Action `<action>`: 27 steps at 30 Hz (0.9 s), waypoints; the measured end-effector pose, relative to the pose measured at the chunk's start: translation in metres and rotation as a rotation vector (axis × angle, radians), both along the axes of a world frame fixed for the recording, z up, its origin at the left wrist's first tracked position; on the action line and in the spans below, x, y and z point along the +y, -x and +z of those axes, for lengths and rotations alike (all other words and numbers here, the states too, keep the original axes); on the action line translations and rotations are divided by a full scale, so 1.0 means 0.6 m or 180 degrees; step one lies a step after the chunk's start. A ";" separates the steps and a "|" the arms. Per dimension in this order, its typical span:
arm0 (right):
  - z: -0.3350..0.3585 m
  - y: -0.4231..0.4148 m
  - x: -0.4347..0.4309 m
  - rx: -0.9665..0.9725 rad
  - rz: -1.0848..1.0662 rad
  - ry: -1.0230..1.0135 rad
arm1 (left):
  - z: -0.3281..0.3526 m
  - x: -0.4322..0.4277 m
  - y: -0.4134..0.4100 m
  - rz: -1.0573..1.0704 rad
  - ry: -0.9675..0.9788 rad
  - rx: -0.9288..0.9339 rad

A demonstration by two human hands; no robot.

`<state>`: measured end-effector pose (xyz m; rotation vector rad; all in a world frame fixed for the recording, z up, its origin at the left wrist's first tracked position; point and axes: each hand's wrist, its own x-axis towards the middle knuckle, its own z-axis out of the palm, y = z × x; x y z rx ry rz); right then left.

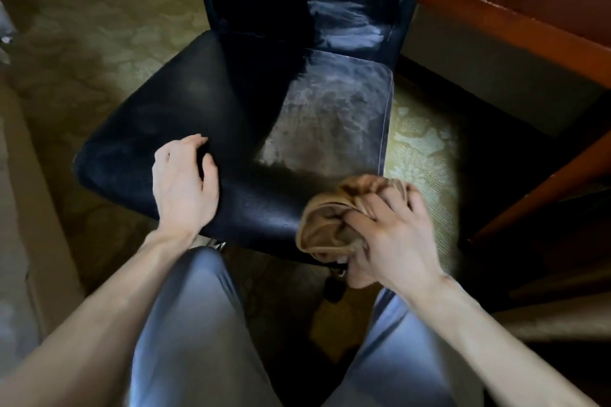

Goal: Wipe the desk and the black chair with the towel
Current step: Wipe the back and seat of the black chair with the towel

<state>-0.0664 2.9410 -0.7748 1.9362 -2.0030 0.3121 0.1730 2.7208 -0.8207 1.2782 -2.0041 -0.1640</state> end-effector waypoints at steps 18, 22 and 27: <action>0.038 -0.246 -0.149 0.0271 0.1813 -0.0533 | -0.039 0.051 -0.078 0.0441 -0.1154 0.0043; 0.024 -0.244 -0.133 0.0294 0.2042 -0.0350 | -0.034 0.026 -0.115 0.0459 -0.1396 -0.0266; 0.026 -0.222 -0.124 0.0248 0.2142 -0.0357 | -0.005 -0.012 -0.155 0.0554 -0.1917 -0.0468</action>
